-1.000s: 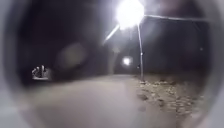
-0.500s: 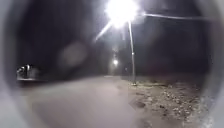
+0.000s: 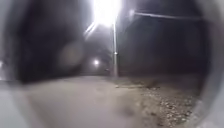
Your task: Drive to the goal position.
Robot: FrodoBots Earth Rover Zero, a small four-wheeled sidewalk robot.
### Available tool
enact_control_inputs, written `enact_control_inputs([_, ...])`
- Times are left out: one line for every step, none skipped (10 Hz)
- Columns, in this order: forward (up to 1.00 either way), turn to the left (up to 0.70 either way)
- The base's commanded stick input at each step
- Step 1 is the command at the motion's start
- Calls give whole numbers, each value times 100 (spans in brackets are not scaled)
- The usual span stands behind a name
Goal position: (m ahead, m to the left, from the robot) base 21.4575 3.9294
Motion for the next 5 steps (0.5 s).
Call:
enact_control_inputs([100,0])
enact_control_inputs([100,0])
enact_control_inputs([100,9])
enact_control_inputs([100,35])
enact_control_inputs([100,40])
